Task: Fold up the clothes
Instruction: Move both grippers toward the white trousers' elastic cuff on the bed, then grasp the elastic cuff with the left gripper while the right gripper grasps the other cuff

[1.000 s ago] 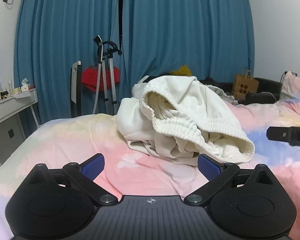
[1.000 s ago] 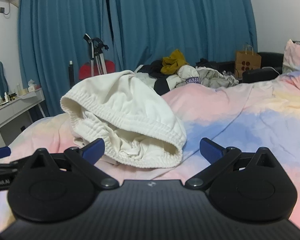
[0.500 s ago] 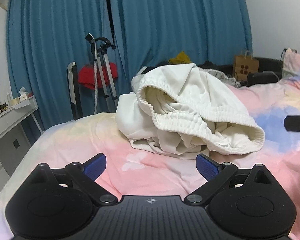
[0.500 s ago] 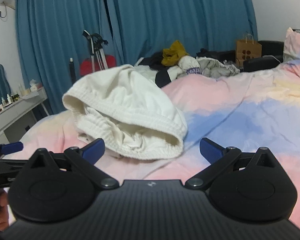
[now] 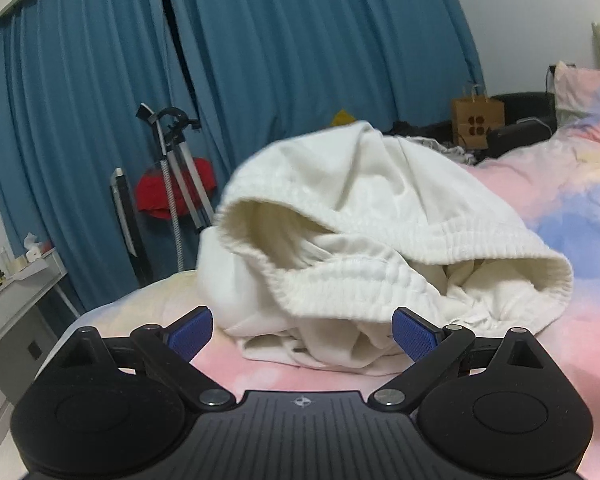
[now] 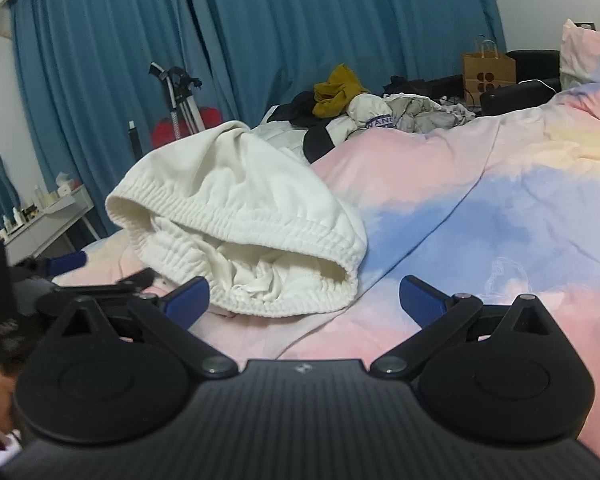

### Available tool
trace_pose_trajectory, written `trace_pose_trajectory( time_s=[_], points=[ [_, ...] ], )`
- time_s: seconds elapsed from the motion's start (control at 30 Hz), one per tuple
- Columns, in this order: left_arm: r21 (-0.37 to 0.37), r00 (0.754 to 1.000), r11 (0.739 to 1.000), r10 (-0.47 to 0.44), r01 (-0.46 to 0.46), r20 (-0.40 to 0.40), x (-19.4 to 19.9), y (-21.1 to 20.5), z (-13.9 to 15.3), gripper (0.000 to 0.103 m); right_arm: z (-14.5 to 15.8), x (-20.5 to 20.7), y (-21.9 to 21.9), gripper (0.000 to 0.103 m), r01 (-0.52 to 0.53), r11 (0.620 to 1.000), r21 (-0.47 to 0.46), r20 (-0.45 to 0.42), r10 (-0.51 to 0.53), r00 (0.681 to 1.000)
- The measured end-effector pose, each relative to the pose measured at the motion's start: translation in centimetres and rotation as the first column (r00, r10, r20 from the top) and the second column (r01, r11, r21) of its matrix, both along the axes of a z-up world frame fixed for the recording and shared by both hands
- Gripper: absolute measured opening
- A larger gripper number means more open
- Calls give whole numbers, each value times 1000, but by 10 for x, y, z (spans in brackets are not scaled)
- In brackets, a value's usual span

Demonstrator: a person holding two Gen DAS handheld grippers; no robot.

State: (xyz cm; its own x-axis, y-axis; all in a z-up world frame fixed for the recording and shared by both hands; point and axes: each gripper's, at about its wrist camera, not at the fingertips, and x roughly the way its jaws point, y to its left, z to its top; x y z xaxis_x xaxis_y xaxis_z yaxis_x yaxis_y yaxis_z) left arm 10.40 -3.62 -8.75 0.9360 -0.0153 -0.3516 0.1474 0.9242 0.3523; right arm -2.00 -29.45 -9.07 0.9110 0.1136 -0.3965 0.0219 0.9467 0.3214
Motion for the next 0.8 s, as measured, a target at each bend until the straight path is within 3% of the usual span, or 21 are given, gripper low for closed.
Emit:
trace_pose_trajectory(
  time_s=[0.1,0.3,0.37,0.47,0.57,0.67,0.77,0.8],
  points=[
    [29,1000,1000,-1,1,14,12,-10,-7,97,0,-1,-3,103,7,1000,12,-1,-7,1000],
    [-162,1000,987,13,-15,-14,30,4,11,97,-3,1,-6,103,-2,999,45,-18,3,1000],
    [-243,999,970,-6,-4,-39,35,11,17,97,-2,-1,-7,103,-11,999,50,-13,12,1000],
    [-410,998,912,-28,3,-54,39,26,25,100,-1,-1,-8,103,-14,999,52,-8,14,1000],
    [-448,995,891,38,-76,-94,59,31,22,100,-2,0,-10,103,-13,997,72,-12,13,1000],
    [-439,986,886,99,-149,-134,83,30,15,101,-4,2,-9,103,-11,998,64,-19,12,1000],
    [-459,981,868,140,-188,-137,97,26,19,88,-8,4,-6,103,-14,999,39,-30,15,999],
    [-460,980,868,143,-190,-135,101,22,24,78,-10,5,-6,103,-13,999,38,-35,14,999]
  ],
)
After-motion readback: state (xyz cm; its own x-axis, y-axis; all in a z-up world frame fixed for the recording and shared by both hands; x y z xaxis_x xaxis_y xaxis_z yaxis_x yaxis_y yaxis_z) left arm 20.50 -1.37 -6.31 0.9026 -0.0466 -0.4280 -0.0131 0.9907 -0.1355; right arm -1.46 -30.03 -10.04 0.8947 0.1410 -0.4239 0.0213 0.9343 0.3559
